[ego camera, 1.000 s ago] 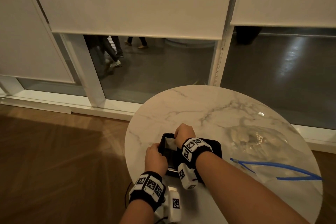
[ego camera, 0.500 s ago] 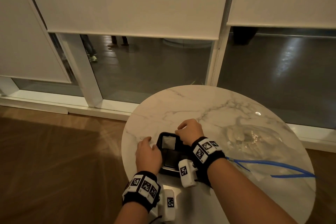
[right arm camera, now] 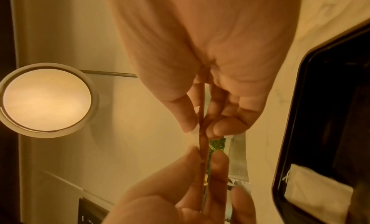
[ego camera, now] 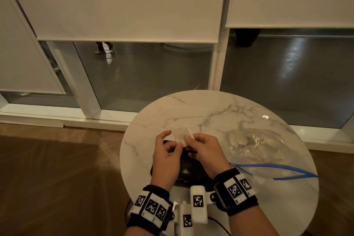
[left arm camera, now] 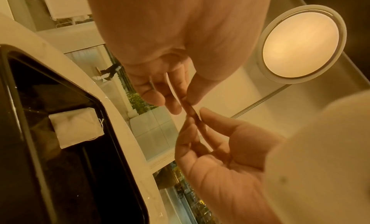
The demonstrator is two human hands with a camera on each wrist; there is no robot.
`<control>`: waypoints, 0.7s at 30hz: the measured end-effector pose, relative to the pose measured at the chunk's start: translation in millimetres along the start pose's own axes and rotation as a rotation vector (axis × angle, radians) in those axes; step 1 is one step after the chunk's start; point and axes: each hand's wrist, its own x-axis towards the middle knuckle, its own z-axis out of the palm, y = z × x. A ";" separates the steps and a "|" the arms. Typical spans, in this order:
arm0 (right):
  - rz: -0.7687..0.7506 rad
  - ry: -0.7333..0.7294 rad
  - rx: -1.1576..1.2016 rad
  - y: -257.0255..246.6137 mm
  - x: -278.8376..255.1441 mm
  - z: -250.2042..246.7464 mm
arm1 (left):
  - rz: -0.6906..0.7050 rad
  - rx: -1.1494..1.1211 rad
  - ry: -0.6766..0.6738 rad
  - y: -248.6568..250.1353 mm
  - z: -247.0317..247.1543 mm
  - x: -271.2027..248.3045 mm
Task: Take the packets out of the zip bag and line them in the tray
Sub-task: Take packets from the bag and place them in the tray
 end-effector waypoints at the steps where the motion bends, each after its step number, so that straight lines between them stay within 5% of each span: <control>1: -0.017 0.004 -0.029 0.2 -1.1 -3.8 | -0.010 0.015 -0.007 -0.4 0.7 -0.8; 21: -0.074 -0.021 -0.364 -6.9 -10.3 -42.2 | -0.086 0.034 -0.033 -2.0 2.1 -0.7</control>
